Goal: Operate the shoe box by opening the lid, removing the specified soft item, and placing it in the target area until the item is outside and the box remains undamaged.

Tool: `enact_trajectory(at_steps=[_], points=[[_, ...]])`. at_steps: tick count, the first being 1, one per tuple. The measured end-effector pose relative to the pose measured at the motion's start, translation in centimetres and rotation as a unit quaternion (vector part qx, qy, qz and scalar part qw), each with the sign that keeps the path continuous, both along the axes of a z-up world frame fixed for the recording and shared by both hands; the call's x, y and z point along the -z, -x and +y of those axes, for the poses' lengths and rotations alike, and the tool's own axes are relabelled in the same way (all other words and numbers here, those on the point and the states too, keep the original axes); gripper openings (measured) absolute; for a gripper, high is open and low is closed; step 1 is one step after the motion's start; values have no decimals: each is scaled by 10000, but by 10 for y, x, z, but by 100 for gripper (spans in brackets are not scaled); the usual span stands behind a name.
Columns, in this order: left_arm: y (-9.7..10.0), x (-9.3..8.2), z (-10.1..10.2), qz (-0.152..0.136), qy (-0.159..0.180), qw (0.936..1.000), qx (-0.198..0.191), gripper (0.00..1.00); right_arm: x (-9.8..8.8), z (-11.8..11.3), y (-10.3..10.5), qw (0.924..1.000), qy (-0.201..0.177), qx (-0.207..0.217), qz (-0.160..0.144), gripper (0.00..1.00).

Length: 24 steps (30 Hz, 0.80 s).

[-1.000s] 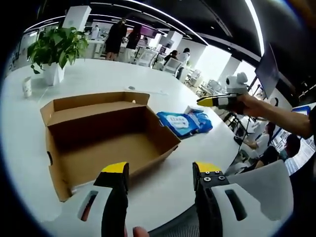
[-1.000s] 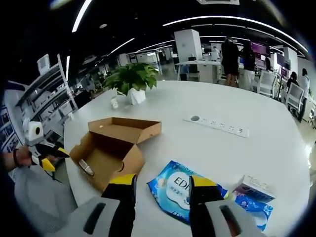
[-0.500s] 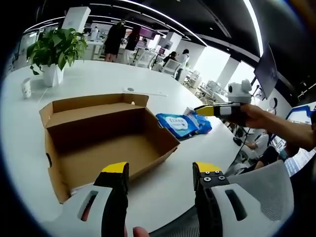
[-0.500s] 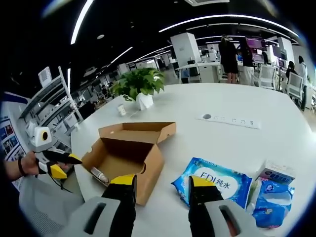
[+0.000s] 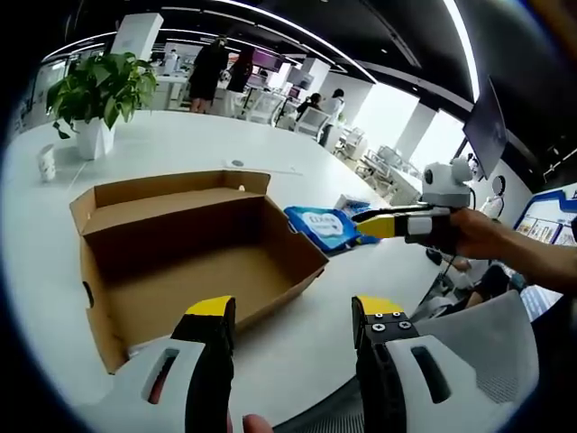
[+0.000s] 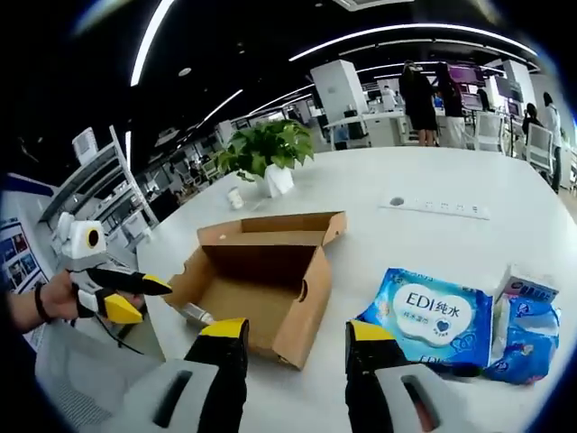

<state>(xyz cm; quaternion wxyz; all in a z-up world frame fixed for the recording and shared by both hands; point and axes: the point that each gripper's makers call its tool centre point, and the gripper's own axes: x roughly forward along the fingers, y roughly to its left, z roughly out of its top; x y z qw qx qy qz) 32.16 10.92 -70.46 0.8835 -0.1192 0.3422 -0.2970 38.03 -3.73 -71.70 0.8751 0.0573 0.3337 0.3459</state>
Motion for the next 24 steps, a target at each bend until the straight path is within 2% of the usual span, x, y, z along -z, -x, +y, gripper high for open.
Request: enact_trajectory(at_steps=[3,12,18,24], points=[[0,0,1,5,2,10000,-14,53,9,0,2,10000,-24,30,54,40],[0,0,2,-4,-33,10000,-25,53,22,4,18,9999,80,-2,104,41],[1,1,1,17,-55,10000,-2,53,23,15,29,10000,12,1,95,41],[-1,2,8,33,-19,9999,-135,53,15,25,38,10000,-30,-8,-52,42]])
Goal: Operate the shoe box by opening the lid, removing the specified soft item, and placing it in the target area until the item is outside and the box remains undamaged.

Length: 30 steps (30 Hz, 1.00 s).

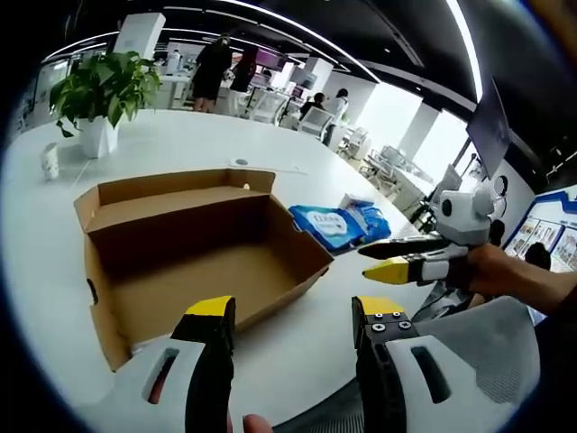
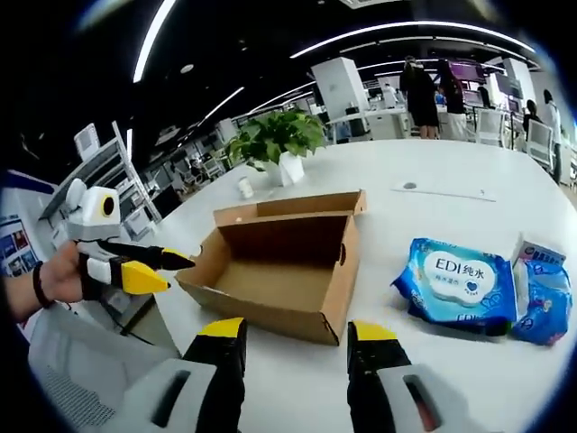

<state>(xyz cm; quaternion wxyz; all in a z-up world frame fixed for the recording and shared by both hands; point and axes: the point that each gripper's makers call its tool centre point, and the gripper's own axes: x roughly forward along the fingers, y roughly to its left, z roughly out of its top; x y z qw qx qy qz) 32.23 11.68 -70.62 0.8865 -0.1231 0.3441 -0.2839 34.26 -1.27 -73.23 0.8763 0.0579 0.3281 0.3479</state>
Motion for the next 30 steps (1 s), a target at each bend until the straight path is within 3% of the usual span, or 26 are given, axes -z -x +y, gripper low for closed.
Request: enact_trajectory(at_steps=[6,15,30], points=[[1,0,1,19,8,10000,-21,53,-10,6,7,9997,-69,51,-224,42],[2,2,-1,42,9,10000,-8,52,1,7,20,9998,-8,3,-214,44],[6,0,-3,63,40,10000,-43,52,1,19,30,9995,66,-133,-293,47]])
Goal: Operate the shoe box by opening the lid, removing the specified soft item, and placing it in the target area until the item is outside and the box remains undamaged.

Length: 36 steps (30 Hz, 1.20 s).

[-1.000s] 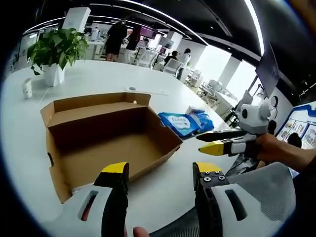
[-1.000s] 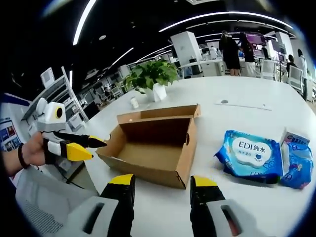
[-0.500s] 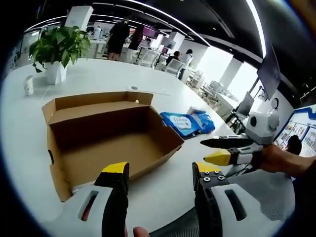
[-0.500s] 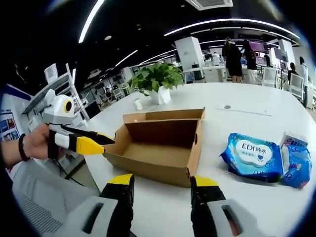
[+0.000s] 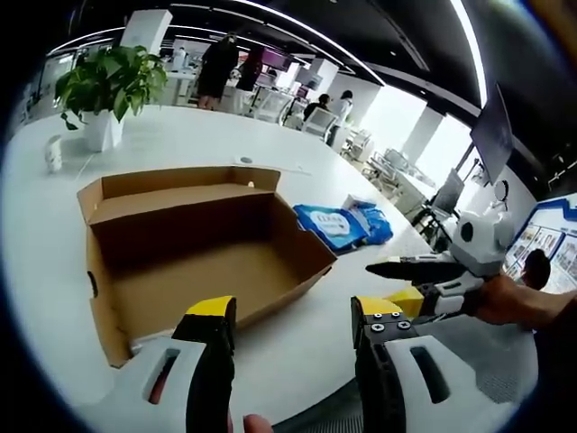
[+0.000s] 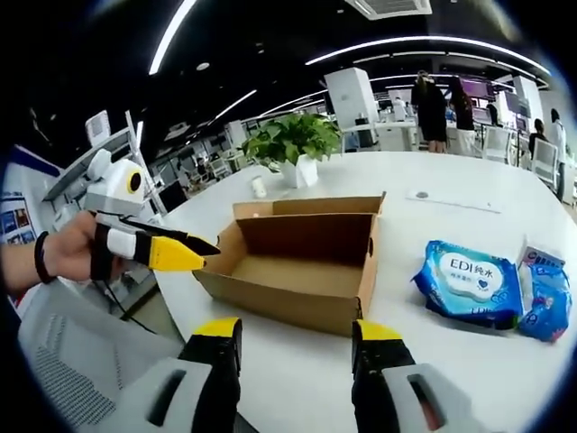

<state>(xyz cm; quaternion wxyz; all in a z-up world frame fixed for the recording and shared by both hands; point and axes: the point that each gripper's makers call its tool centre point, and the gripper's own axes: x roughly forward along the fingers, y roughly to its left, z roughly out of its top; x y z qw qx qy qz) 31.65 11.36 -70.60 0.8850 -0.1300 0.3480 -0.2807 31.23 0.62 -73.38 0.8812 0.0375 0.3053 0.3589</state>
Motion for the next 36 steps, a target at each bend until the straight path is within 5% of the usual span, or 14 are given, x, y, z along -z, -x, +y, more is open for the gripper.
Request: enact_trajectory(at_steps=[19,36], points=[[-2,5,3,98,-93,9998,137,51,0,-4,-1,9997,217,-58,-90,47],[-27,14,34,143,-939,9927,741,51,-3,-13,-5,9998,147,127,-107,47]])
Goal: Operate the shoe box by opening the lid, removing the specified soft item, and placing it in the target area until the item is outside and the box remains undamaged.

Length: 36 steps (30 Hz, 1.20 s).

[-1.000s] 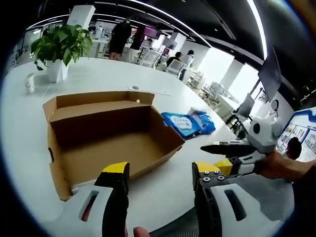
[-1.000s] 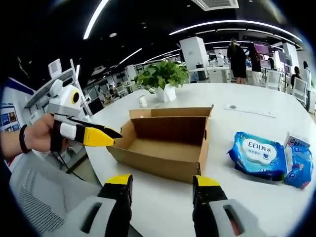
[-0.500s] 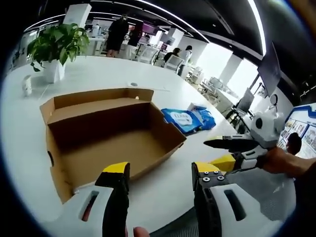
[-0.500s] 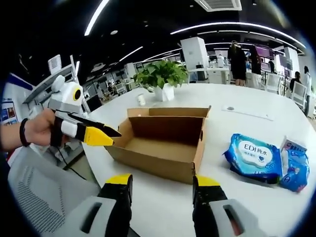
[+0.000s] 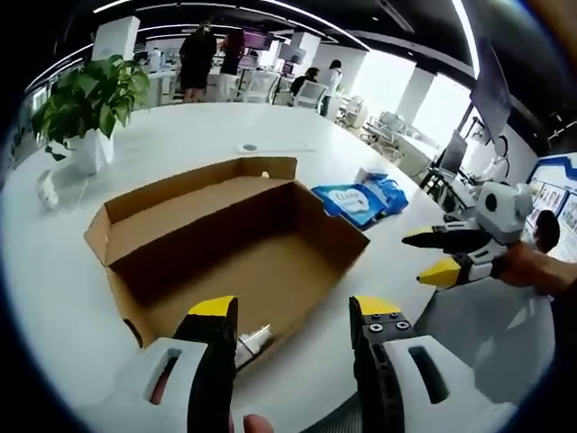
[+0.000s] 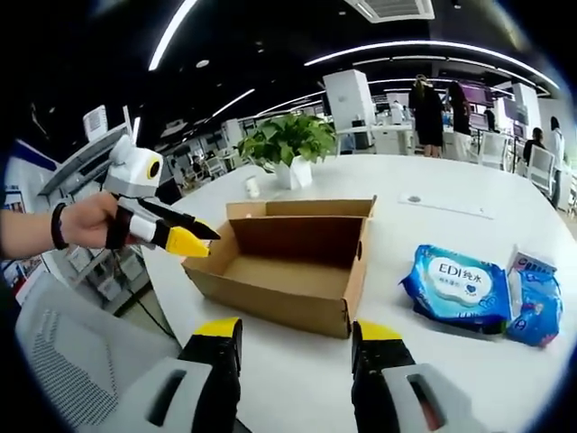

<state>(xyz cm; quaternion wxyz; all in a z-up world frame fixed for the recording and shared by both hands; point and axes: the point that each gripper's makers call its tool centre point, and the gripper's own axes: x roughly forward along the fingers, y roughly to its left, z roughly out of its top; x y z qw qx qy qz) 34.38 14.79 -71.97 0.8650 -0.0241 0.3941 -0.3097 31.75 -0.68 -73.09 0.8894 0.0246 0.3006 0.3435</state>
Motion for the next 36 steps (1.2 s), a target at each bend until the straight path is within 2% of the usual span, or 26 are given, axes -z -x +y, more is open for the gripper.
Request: enact_trajectory(at_steps=[7,15,19,24,30,36], points=[[-7,8,4,64,-289,9992,279,51,-1,-2,0,10000,-1,51,0,47],[-17,15,5,168,-414,9975,546,51,2,-3,1,10000,59,28,30,47],[-23,19,6,198,-584,9952,761,51,4,-1,3,9999,109,-40,40,48],[-26,28,10,279,-858,9901,1075,51,4,-2,2,9999,123,-24,33,48],[-28,39,12,410,-998,9862,1254,52,7,-2,3,9998,178,-63,65,48],[-29,50,12,481,-1269,9776,1611,52,8,-4,3,9998,179,-24,90,48]])
